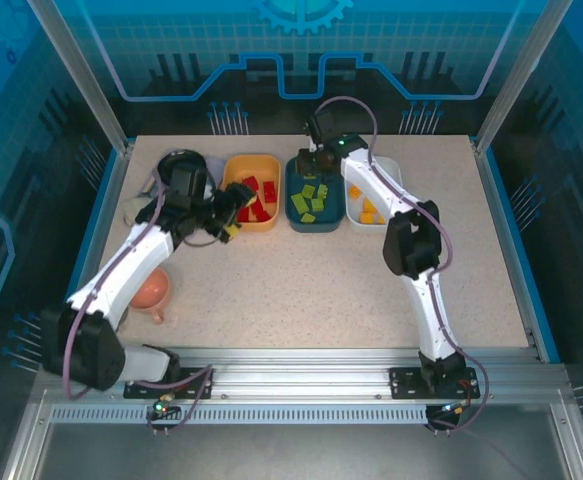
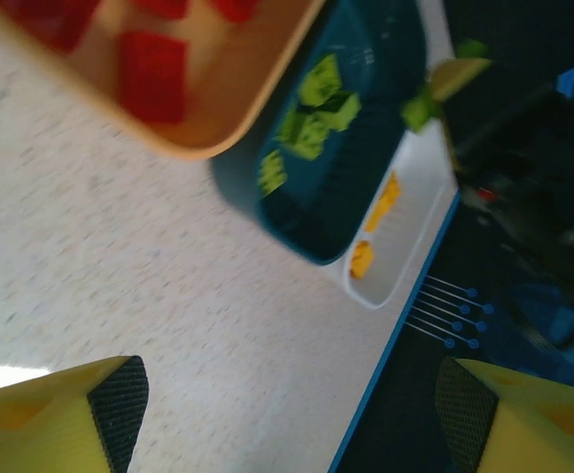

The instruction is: Sort the legos into containers by color

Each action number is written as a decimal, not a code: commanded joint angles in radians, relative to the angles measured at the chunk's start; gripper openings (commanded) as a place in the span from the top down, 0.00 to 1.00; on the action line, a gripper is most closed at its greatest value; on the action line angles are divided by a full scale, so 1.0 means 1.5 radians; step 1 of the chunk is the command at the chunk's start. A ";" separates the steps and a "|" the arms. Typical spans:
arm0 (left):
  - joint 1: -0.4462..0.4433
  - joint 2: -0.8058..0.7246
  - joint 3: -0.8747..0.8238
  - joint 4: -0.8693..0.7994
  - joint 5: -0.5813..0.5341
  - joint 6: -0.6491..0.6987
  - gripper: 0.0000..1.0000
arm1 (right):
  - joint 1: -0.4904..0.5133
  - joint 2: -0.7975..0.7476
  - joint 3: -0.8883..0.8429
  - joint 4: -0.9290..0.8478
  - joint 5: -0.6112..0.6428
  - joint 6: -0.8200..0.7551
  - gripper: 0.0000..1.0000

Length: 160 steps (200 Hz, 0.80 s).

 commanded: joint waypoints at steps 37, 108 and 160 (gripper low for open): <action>0.005 0.136 0.146 0.019 0.035 0.070 0.20 | -0.033 0.138 0.166 -0.074 0.033 0.057 0.65; 0.005 0.166 0.170 0.019 0.045 0.076 0.20 | -0.031 0.166 0.159 -0.078 0.095 0.014 0.63; 0.005 0.160 0.160 0.022 0.049 0.077 0.20 | -0.031 0.182 0.160 -0.070 0.112 -0.008 0.63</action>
